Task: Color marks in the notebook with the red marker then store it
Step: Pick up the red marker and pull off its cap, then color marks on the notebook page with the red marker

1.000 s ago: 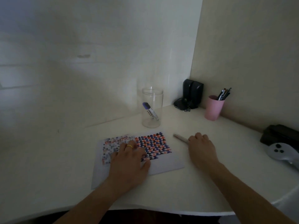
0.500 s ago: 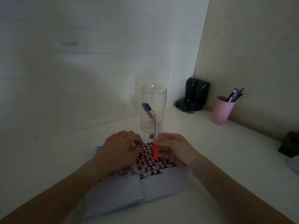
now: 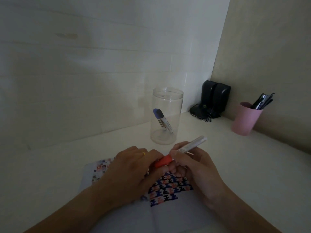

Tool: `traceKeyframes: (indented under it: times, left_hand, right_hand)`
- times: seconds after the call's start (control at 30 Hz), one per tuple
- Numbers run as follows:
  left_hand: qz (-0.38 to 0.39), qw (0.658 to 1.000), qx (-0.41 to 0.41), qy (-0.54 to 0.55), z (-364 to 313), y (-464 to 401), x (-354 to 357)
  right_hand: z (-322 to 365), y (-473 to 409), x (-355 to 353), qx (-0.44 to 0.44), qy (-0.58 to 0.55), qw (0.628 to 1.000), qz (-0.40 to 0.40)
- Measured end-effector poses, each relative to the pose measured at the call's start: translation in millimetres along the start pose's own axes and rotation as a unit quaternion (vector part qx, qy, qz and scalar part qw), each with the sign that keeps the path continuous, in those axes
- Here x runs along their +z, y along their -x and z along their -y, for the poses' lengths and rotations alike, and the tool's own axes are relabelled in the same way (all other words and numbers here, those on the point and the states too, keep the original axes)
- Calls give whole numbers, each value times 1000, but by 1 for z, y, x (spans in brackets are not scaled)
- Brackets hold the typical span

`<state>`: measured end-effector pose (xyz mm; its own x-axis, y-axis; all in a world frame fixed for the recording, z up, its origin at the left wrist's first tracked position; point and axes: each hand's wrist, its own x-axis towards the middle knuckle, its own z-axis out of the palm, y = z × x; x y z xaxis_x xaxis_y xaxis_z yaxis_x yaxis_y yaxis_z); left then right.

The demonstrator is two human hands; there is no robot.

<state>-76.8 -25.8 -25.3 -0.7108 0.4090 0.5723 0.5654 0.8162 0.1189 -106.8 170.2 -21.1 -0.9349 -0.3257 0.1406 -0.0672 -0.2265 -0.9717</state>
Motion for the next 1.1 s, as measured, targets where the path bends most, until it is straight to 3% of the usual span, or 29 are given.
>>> traceKeyframes:
  times: [0.27, 0.43, 0.57, 0.7, 0.8, 0.97, 1.1]
  left_hand:
    - [8, 1000, -20, 23, 1, 0, 0]
    - [35, 982, -72, 170, -12, -6, -7]
    - [7, 939, -178, 293, 2, 7, -17]
    - [23, 987, -96, 127, 18, 6, -14]
    - [45, 997, -51, 43, 16, 4, -6]
    - [112, 993, -5, 48, 18, 6, 2]
    - [119, 991, 5, 57, 20, 9, 5]
  right_hand:
    - [0, 2, 3, -46, 28, 998, -16]
    - [3, 0, 1, -76, 14, 997, -19]
    - [21, -4, -37, -68, -121, 980, -142]
    - [12, -4, -37, -66, -42, 988, -135]
    - [5, -4, -26, -71, -17, 990, -120]
    - [2, -2, -27, -39, -9, 995, -89]
    - [13, 6, -25, -22, 19, 996, -79]
